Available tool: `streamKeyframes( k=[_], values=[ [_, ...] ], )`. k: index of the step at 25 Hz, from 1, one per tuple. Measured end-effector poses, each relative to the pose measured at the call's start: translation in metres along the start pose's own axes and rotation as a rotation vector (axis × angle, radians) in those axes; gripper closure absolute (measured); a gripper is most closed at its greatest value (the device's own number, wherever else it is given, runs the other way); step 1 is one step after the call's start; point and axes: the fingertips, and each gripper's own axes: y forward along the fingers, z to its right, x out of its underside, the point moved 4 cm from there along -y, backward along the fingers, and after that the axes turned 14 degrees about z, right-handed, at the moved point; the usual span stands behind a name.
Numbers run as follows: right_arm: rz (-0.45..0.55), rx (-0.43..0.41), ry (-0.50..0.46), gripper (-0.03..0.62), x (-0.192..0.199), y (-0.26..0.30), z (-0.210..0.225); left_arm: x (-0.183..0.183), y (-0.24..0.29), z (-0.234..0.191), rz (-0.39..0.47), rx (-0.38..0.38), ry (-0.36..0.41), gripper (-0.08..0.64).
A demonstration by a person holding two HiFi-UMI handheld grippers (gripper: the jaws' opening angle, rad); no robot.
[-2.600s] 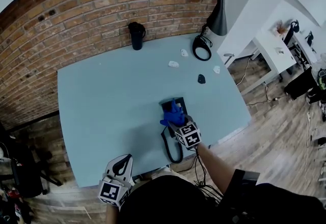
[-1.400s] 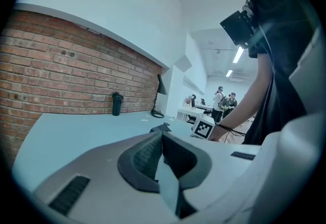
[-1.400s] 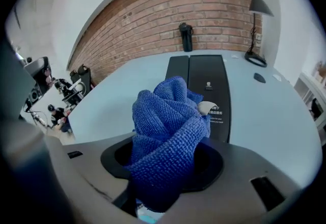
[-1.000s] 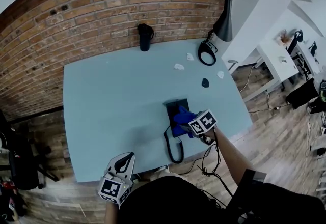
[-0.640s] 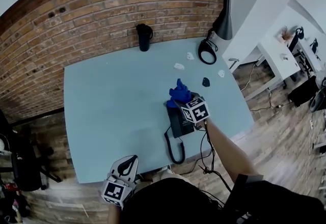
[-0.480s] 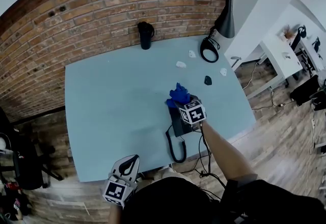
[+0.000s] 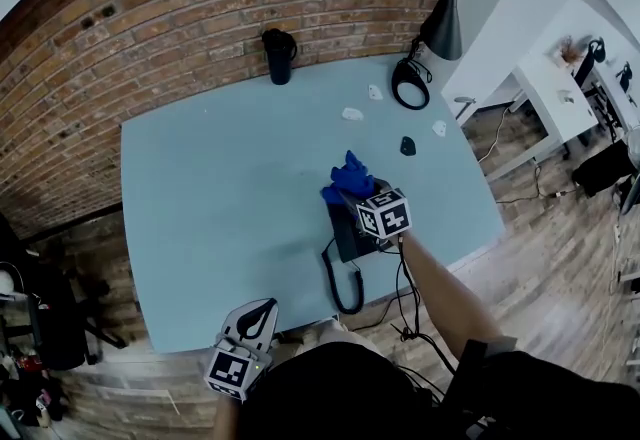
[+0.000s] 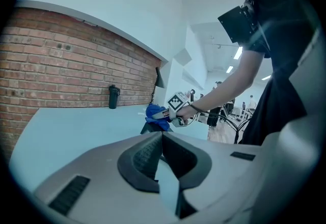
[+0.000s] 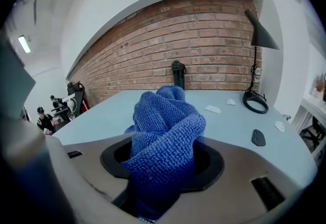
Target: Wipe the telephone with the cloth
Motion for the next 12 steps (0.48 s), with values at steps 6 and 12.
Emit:
streamKeyframes(
  k=[6, 12],
  values=[
    [-0.004, -0.016, -0.041, 0.370, 0.000, -0.002, -0.003, -0.007, 0.015, 0.000, 0.024, -0.038, -0.023, 0.560],
    [-0.053, -0.025, -0.084, 0.370, 0.000, 0.004, -0.004, -0.036, 0.033, -0.007, 0.127, 0.013, 0.035, 0.560]
  ],
)
